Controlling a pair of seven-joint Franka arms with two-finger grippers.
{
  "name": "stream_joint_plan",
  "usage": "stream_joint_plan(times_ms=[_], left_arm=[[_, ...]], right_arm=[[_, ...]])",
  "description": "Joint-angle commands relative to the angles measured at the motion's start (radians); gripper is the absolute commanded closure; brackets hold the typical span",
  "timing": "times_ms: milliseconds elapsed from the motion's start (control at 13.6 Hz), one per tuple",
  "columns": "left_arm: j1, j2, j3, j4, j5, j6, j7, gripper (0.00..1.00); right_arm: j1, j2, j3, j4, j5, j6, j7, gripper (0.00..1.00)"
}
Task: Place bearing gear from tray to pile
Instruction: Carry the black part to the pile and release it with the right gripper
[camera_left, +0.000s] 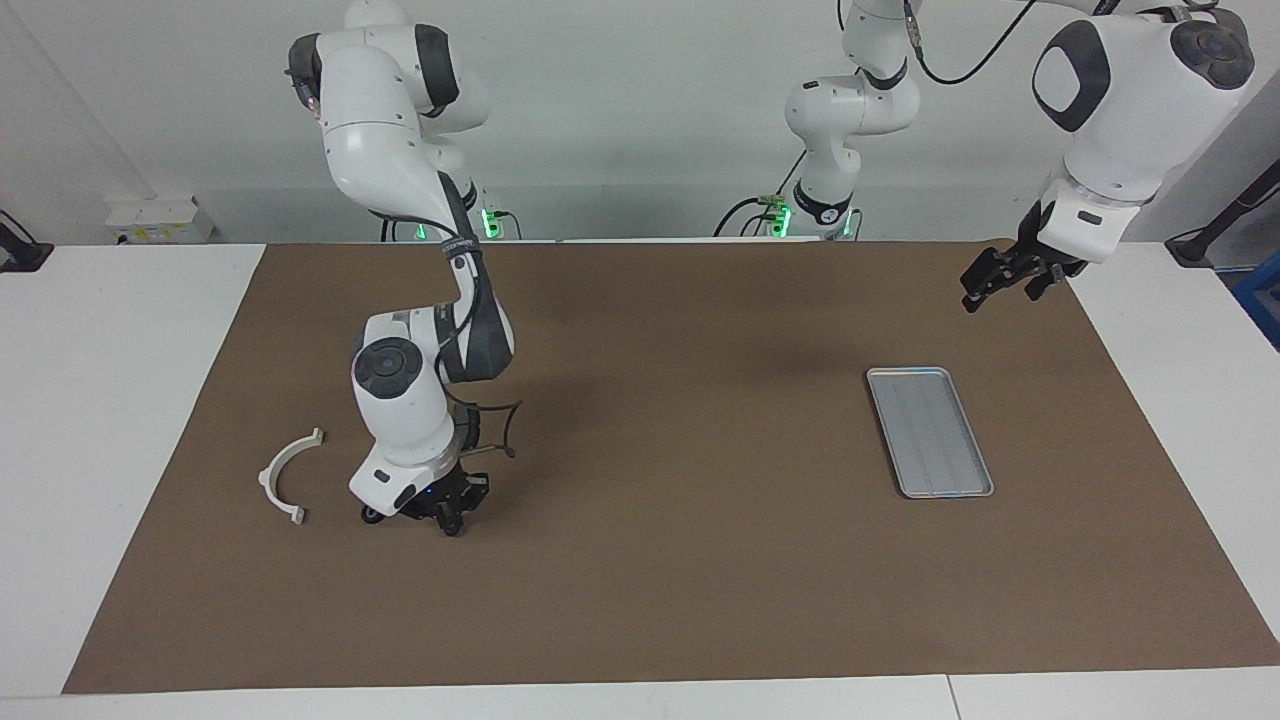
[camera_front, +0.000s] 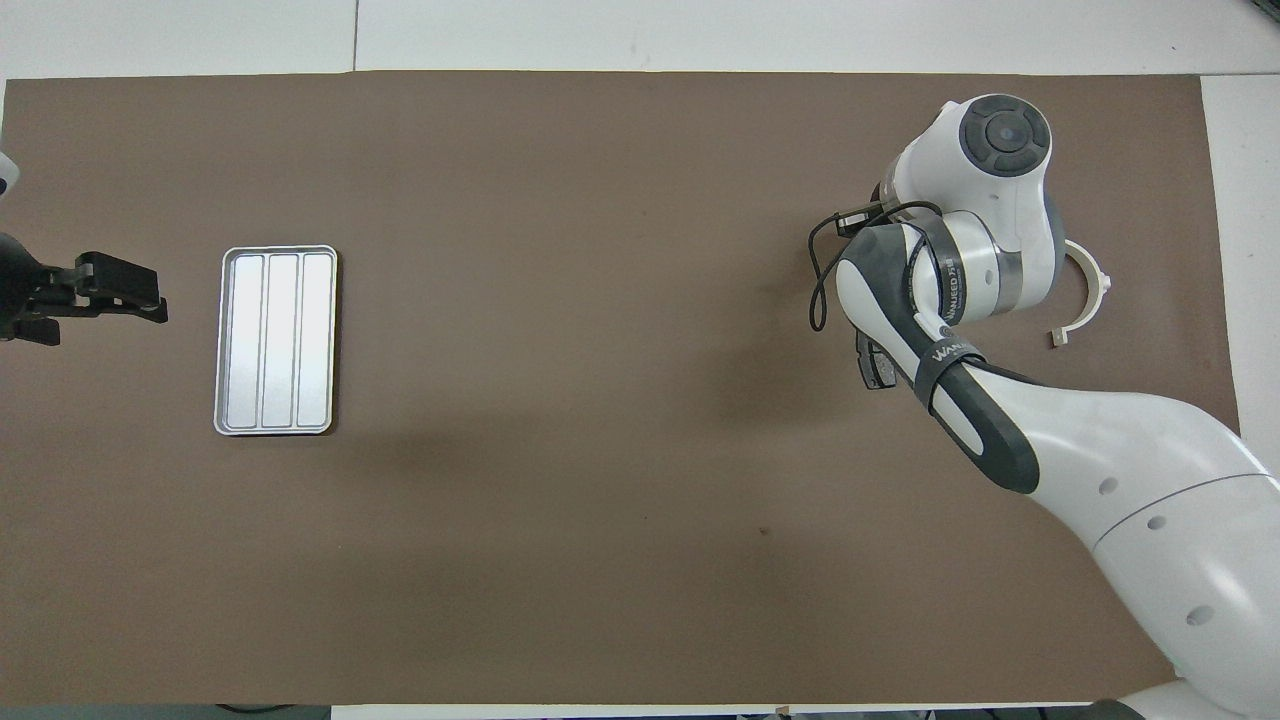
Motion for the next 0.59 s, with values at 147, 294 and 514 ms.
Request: stream_joint_plan(times_ms=[147,294,514], left_arm=[[-0.012,-0.013,0.012,-0.003,-0.002,-0.015,0.003,0.0],[-0.012,-0.013,0.012,-0.003,-0.002,-0.015,0.003,0.0],[-0.012,-0.014,0.012,-0.003,-0.002,-0.015,0.003,0.0]], right_arm=[[-0.013,-0.033,0.014,-0.044,0.001,0.012,-0.018,0.0],[-0.015,-0.035,0.013,-0.044,0.001,0.009,-0.018,0.0],[-0.024,-0.04,0.013,-0.041,0.001,0.006,-0.018,0.0]])
